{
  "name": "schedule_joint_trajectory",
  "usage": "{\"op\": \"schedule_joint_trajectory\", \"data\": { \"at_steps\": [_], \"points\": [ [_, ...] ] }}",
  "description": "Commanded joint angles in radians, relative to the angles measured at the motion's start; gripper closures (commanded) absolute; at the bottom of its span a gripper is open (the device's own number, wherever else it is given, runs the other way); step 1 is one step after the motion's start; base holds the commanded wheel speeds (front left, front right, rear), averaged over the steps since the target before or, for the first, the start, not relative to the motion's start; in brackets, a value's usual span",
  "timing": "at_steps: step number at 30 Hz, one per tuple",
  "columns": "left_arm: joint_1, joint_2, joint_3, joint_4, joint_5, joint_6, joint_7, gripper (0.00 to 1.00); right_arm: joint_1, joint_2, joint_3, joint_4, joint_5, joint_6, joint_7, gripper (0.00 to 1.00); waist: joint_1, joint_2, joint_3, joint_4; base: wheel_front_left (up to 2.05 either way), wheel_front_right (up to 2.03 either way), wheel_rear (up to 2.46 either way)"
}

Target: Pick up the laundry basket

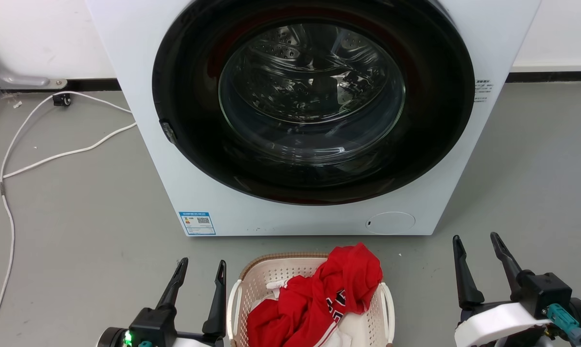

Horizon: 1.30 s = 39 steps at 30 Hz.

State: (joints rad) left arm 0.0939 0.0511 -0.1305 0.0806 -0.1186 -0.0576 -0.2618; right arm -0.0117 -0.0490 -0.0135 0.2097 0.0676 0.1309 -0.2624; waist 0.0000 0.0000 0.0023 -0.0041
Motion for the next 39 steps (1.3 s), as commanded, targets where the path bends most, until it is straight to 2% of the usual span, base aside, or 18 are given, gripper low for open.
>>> {"op": "schedule_joint_trajectory", "data": {
  "at_steps": [1,25,31,36,39],
  "points": [
    [0.004,-0.001,-0.002,0.001,-0.002,0.003,-0.005,0.00,-0.001,-0.002,0.002,0.000,0.001,0.000,-0.004,0.00,0.0000,0.0000,-0.001,0.000,0.00,0.00,0.00],
    [0.004,-0.001,-0.006,0.005,-0.009,0.002,-0.004,0.00,0.000,-0.002,0.008,0.001,0.008,0.000,-0.003,0.00,0.0000,0.0000,0.010,0.000,0.00,0.00,0.00],
    [-0.036,-0.001,0.011,0.018,-0.016,0.005,-0.004,0.00,-0.033,-0.002,-0.002,0.016,-0.009,0.000,-0.003,0.00,0.0000,0.0000,0.084,-0.002,0.00,0.00,0.00],
    [-0.106,-0.001,0.037,0.066,-0.009,-0.013,-0.004,0.00,-0.087,-0.002,-0.010,0.058,-0.030,0.000,0.002,0.00,0.0000,0.0000,0.184,-0.003,0.00,0.00,0.00],
    [-0.205,-0.001,0.058,0.162,-0.001,-0.036,-0.004,0.00,-0.164,-0.002,-0.025,0.116,-0.042,0.000,0.045,0.00,0.0000,0.0000,0.306,-0.005,0.00,0.00,0.00]
  ]
}}
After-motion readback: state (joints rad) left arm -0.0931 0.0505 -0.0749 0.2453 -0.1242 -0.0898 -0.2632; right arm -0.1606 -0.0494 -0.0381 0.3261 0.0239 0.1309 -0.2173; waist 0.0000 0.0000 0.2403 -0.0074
